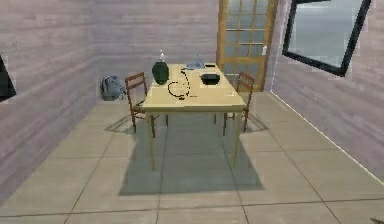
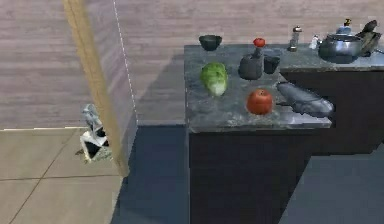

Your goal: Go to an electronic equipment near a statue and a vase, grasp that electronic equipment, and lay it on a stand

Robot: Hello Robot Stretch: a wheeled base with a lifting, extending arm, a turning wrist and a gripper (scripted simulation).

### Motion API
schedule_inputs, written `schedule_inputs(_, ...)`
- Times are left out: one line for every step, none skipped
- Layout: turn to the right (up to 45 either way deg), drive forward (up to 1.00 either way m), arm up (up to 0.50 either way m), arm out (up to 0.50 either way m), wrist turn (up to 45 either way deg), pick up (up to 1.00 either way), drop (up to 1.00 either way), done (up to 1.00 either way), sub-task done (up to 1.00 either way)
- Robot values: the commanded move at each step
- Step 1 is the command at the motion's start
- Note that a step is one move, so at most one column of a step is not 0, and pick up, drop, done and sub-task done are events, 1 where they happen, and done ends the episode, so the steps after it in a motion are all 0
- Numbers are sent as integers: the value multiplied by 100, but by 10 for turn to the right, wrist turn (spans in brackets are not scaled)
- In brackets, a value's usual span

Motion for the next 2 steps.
schedule_inputs(-150, 0, 0, 0, 0, 0, 0, 0, 0)
schedule_inputs(0, 100, 0, 0, 0, 0, 0, 0, 0)
